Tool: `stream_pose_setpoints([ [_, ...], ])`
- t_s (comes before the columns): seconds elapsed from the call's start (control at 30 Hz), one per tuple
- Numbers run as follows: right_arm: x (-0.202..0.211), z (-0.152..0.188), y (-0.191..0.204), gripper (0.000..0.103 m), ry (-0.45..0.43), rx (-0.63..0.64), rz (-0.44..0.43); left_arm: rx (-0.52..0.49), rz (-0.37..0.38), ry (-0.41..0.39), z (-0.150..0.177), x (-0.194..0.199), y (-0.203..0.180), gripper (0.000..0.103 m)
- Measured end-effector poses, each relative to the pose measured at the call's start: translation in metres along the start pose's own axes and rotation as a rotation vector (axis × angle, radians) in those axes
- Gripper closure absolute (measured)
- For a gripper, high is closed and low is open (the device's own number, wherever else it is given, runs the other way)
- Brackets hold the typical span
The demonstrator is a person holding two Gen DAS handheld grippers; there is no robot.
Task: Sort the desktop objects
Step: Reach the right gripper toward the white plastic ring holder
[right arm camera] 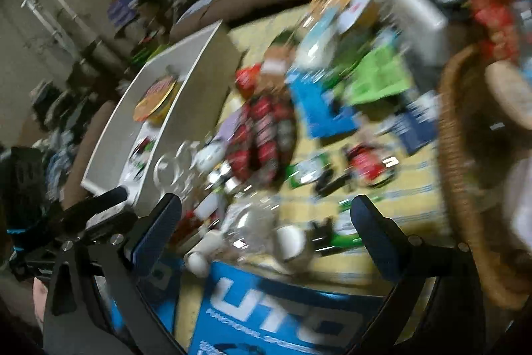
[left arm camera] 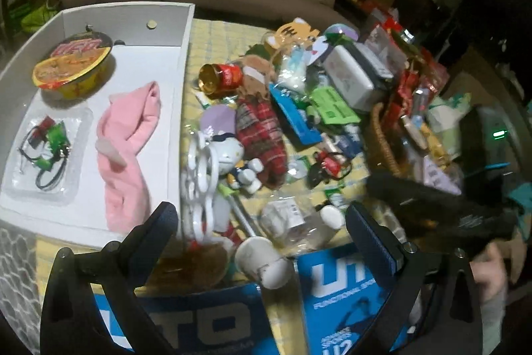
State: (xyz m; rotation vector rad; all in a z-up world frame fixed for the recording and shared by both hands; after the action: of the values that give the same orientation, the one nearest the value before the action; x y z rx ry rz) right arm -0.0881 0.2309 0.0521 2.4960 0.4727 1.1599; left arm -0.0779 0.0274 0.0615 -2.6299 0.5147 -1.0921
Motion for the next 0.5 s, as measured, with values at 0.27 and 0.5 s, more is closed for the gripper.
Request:
stream_pose_setpoints([
  [0.27,-0.049,0.013,0.016,0.017,0.135,0.042,-0.017,0.044,0.009,0.034,0.002,-0.002,0.013,0.0],
  [0.5,-0.071,0.034,0.043,0.019,0.204,0.209,0.065,0.055,0.003,0.027,0.001,0.004,0.021,0.0],
])
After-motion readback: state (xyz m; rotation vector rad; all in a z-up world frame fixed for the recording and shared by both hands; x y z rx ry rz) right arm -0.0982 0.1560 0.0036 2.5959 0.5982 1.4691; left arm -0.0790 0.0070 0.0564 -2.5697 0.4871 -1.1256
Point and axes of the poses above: each gripper's, at about its wrist camera, not at the fingertips, and x roughly against the way its jaws point, y to its left, z to its underside, the point moved 1 cm from there along -x, roughly the way its jaws point, and after that the axes turned 11 degrees about -y, right-handed, at the moved point
